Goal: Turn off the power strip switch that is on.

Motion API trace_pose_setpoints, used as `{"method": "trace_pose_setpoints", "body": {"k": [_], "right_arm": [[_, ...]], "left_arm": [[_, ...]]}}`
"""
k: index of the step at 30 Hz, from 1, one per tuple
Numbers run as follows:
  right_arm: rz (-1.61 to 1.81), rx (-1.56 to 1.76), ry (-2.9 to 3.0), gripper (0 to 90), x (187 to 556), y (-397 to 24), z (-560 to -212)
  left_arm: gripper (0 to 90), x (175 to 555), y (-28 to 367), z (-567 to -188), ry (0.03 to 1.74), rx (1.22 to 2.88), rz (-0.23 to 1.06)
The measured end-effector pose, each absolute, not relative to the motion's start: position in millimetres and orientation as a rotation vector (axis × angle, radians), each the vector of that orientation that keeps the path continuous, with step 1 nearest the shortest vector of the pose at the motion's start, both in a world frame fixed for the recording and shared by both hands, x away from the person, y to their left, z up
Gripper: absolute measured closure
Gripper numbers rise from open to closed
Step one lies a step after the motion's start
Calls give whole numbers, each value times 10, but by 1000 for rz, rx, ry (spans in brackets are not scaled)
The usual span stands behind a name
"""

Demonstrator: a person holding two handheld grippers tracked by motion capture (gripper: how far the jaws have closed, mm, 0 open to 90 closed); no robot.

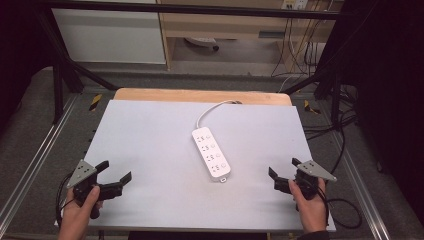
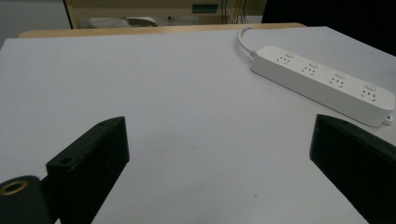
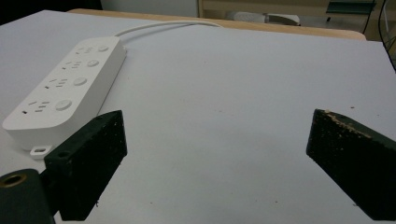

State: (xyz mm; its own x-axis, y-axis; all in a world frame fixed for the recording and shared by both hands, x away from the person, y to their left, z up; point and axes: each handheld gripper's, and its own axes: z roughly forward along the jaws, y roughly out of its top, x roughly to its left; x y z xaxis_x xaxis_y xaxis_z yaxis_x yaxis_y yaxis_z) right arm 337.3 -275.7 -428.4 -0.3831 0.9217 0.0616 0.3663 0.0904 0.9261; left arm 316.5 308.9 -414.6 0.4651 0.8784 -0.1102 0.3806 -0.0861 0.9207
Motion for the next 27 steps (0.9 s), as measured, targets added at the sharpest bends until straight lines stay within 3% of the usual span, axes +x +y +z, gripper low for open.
{"method": "trace_pose_setpoints", "body": {"k": [17, 27], "right_arm": [[1275, 1269, 1841, 35, 3351, -2678, -4198], [1310, 1222, 1847, 26, 3342, -2538, -3915]], "left_arm": [[47, 3166, 3083, -4149, 1092, 1682, 604], [47, 3169, 3063, -4160, 1086, 1699, 599]]}}
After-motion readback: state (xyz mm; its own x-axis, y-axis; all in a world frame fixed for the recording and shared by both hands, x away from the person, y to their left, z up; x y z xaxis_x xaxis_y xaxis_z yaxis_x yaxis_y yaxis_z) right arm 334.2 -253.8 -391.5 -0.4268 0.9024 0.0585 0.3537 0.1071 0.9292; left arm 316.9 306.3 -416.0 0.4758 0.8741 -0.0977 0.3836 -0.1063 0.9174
